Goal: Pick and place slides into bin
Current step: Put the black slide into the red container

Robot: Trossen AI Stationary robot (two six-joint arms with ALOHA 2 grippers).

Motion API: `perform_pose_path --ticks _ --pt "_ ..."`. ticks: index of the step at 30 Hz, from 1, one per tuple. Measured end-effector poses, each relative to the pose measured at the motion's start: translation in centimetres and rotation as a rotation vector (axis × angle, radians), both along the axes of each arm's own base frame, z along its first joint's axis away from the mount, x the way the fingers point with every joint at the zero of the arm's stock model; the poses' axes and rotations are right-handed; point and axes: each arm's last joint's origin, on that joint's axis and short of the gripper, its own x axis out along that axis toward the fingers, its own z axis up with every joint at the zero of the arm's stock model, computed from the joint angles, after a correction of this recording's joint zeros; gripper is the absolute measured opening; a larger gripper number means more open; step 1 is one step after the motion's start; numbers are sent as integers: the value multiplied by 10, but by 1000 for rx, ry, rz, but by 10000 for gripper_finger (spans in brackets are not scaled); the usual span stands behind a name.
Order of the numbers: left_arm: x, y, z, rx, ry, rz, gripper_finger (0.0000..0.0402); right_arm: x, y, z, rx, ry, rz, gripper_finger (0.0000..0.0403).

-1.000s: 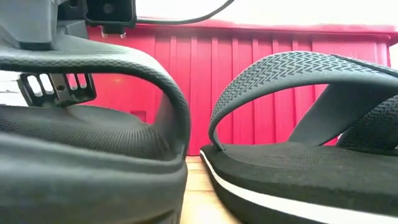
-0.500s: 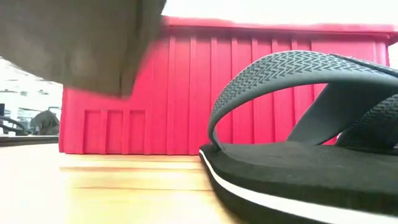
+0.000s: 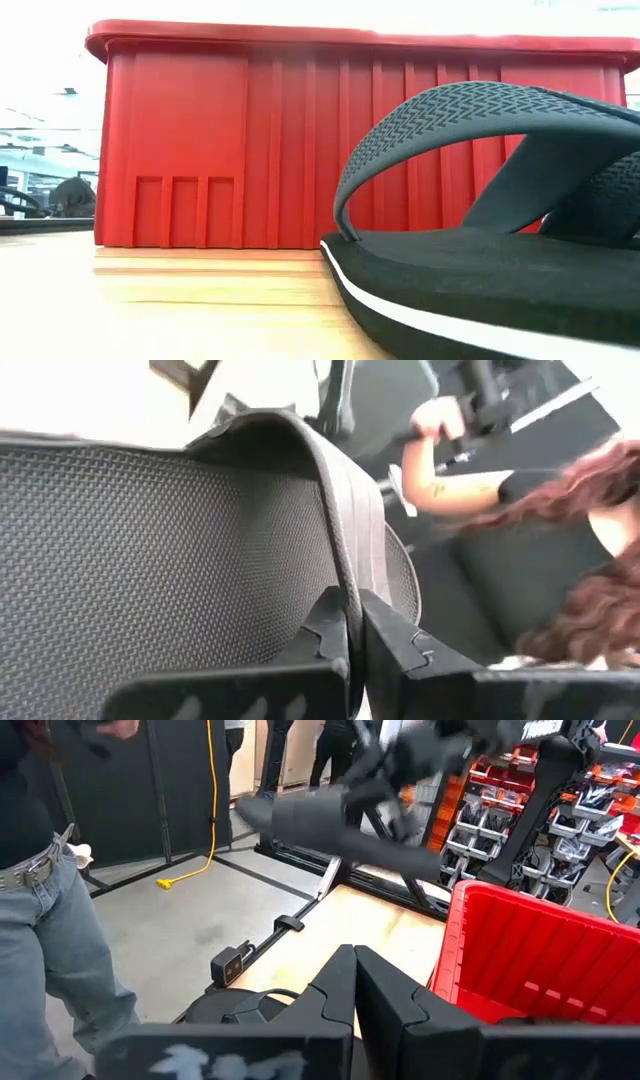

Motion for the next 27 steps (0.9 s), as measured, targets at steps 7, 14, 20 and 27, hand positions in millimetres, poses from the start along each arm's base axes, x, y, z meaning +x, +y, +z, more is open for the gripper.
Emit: perform_pose_path --ticks 7,14,20,27 --pt "-4 39 38 237 100 82 1 1 0 0 -28 -11 6 0" --pt "-2 96 60 407 114 165 0 1 0 0 -47 -21 10 0" --pt "5 148 68 530 69 239 0 1 0 0 -47 -21 10 0" --pt "15 205 55 638 93 231 0 1 0 0 -47 -21 10 0"
